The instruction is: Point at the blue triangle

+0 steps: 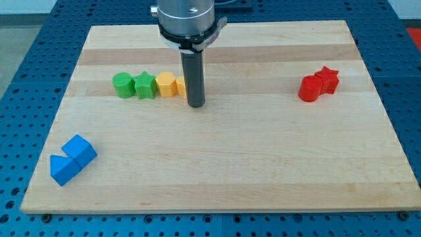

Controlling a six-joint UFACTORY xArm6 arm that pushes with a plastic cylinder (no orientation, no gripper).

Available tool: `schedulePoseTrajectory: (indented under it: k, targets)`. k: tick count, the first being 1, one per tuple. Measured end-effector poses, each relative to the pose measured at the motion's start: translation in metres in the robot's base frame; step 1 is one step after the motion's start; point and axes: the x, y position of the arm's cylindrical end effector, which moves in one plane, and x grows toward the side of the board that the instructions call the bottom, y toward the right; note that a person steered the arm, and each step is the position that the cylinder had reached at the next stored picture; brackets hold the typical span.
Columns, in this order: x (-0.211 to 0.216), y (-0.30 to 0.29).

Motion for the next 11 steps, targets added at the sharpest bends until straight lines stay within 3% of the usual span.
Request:
schedulePoseTrajectory:
  k: [3, 5, 7, 8, 9, 11]
  targets:
    - [0.004, 0.115]
    - [0.056, 0.049]
    - [0.163, -0.042]
    - [0.191, -0.062]
    - [0.192, -0.067]
    - [0.191, -0.178]
